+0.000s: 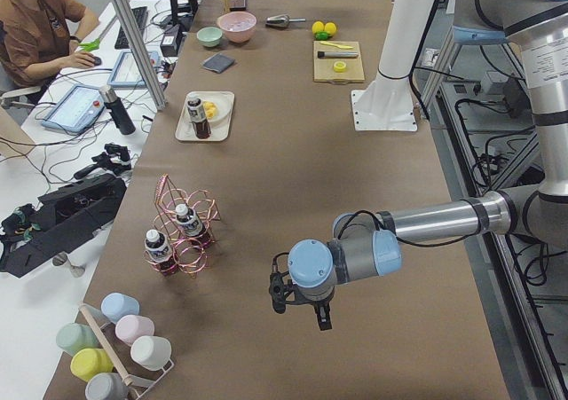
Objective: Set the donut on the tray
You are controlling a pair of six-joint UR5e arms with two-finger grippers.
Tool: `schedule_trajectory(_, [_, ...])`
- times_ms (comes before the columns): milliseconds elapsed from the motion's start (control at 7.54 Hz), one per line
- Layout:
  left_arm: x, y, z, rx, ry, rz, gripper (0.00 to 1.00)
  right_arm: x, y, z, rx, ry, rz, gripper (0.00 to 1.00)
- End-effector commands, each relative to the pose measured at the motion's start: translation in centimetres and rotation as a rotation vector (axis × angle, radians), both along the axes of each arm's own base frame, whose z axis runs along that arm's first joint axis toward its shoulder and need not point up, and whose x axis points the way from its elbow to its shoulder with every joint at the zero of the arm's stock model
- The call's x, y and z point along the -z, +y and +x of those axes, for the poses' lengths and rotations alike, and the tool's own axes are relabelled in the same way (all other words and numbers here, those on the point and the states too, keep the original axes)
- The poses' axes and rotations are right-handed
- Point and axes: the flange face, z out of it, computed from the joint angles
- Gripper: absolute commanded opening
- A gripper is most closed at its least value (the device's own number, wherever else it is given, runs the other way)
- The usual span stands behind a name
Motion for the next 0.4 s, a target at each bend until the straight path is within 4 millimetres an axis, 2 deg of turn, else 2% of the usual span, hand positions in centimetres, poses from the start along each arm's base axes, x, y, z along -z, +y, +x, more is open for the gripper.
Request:
schedule_trajectory(0, [-0.09,0.13,-0.09,0.003,0.0,-0.003,0.98,0.02,0.05,0.28,-0.004,-0.001,0.002,1.0])
schedule_trajectory(265, [-0.09,0.13,-0.09,0.004,0.0,-0.004,0.98,0.29,0.23,0.45,-0.009,-0.006,0.005,1.0])
